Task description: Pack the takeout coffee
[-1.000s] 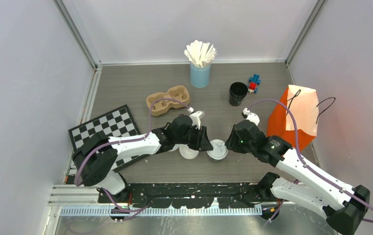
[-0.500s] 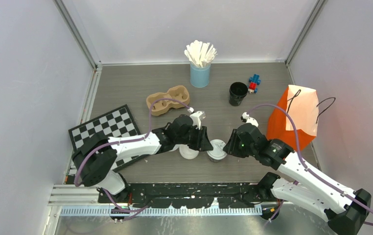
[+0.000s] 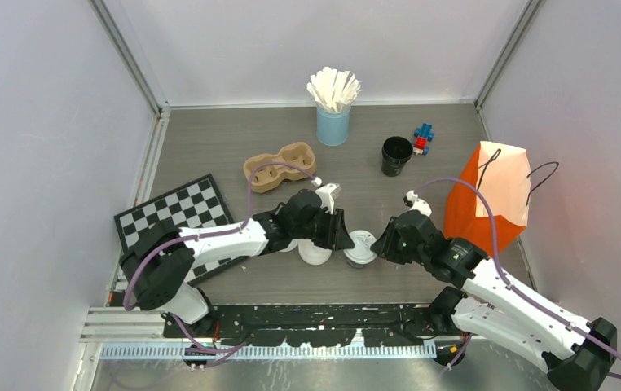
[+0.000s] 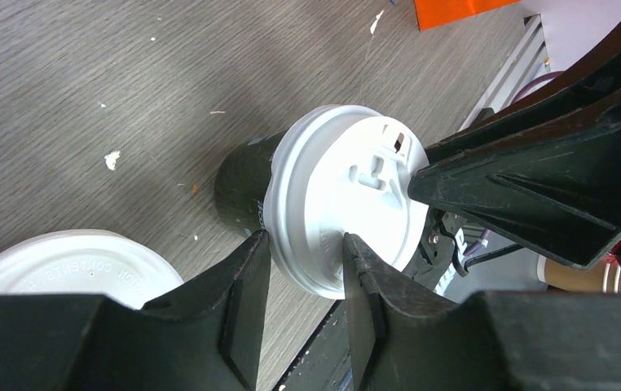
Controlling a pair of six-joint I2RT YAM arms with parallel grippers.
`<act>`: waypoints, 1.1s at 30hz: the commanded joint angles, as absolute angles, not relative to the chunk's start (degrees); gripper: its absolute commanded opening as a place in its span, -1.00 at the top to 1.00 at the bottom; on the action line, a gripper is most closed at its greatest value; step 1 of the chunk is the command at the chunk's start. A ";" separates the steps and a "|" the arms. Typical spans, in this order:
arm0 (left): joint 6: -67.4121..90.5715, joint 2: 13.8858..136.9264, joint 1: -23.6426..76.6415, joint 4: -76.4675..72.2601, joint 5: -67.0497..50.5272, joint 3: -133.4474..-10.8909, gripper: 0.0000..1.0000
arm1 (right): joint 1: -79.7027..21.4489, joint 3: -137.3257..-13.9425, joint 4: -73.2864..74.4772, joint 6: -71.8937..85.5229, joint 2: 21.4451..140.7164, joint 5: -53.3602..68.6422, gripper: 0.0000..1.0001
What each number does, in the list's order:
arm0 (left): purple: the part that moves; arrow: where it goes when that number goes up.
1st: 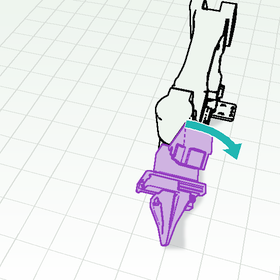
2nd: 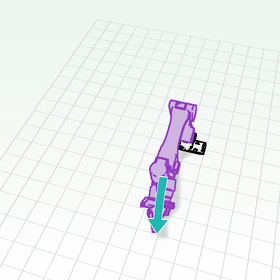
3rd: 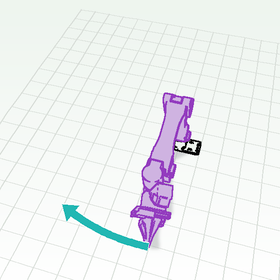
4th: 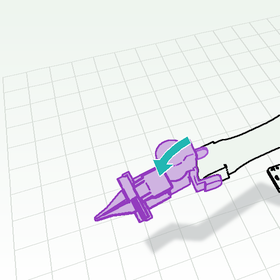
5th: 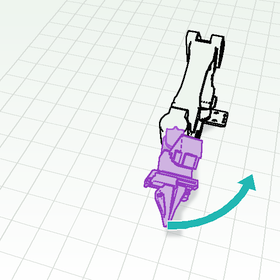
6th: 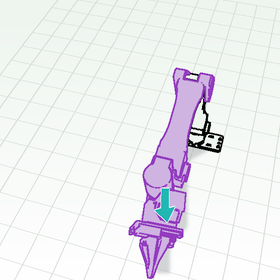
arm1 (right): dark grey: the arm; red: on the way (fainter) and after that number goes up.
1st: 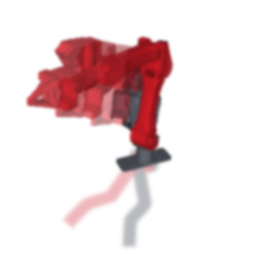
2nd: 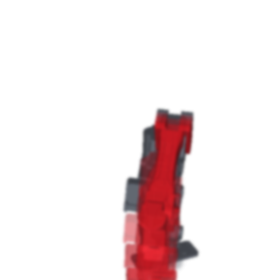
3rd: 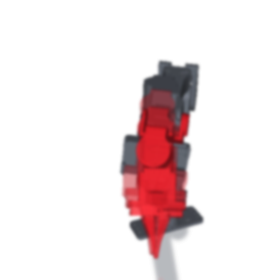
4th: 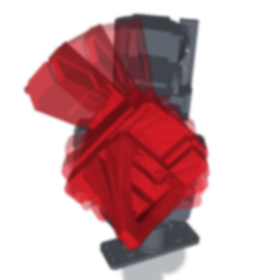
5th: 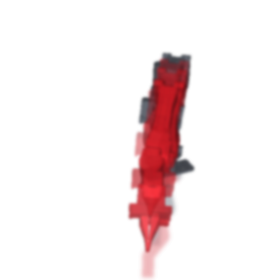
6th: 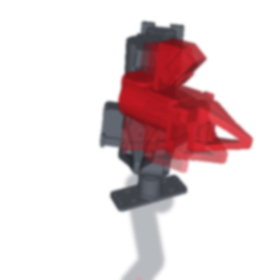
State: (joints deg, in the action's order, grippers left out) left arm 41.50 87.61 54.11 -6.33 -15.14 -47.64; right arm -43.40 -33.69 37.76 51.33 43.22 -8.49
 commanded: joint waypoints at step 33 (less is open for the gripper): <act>35.12 86.36 54.14 -2.25 -14.66 -50.91 0.03 | -43.60 -47.31 43.03 36.65 49.82 -14.23 -0.33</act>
State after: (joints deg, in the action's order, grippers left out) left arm 38.37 87.66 53.78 -5.56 -15.86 -48.60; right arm -43.40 -42.22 39.38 44.34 45.56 -12.10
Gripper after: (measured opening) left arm 0.454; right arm 0.617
